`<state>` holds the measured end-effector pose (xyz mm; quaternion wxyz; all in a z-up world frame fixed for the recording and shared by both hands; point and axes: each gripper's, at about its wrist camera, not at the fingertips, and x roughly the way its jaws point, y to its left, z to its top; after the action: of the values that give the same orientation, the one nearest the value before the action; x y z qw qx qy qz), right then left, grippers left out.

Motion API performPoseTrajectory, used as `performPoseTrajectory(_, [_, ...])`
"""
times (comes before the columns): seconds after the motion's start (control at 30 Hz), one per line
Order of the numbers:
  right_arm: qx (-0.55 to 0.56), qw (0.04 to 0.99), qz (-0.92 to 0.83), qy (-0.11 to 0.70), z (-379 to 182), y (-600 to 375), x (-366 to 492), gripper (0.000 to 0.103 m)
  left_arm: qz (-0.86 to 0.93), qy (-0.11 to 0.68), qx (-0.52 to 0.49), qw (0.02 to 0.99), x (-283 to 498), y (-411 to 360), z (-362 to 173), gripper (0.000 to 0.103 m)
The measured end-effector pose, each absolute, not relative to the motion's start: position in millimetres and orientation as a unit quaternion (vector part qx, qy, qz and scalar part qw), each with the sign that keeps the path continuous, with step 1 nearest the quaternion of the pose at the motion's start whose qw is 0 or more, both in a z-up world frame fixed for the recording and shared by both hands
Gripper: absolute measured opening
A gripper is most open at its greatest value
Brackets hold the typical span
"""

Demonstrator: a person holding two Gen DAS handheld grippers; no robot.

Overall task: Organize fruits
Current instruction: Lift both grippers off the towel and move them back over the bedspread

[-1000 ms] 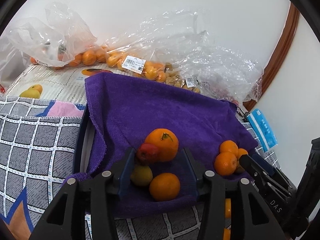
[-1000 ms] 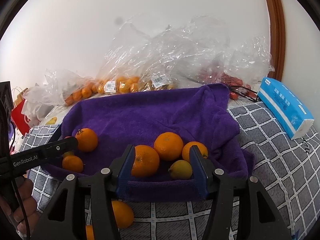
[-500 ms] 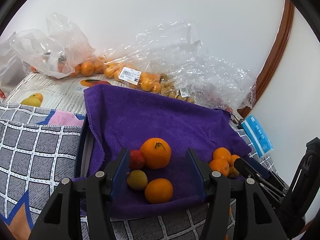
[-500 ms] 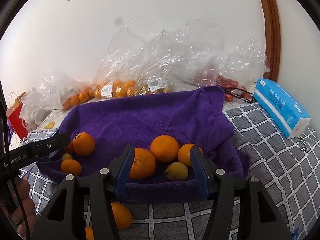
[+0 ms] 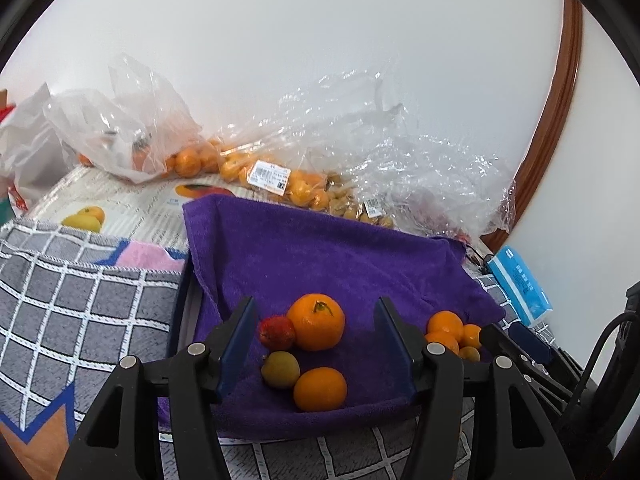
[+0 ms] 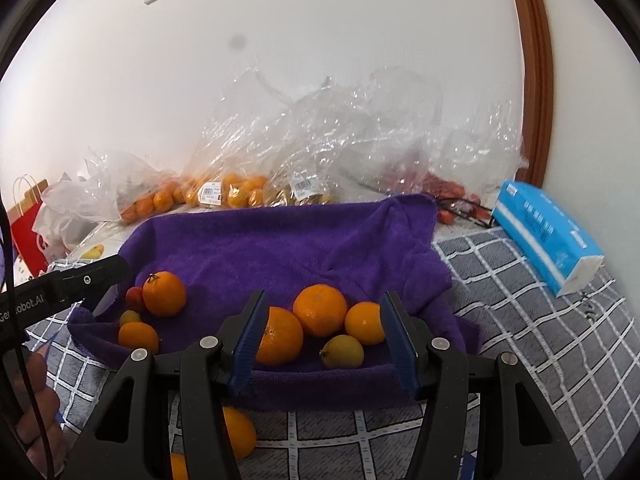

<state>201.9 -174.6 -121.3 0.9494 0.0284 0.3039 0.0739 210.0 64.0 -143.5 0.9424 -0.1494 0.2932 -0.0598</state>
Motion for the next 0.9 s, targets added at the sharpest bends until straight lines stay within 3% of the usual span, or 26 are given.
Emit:
performPoseTrajectory(0.57, [0.056, 0.941, 0.069, 0.326, -103.3, -189.7, 184.1, 0.057, -0.075, 0.268, -0.139, 0.95, 203.3, 63.4, -133.4, 0.058])
performPoseTrajectory(0.9, [0.069, 0.925, 0.078, 0.366, -113.8, -190.9, 158.3, 0.057, -0.05, 0.308, -0.101, 0.945, 181.4, 61.9, -105.6, 0.058])
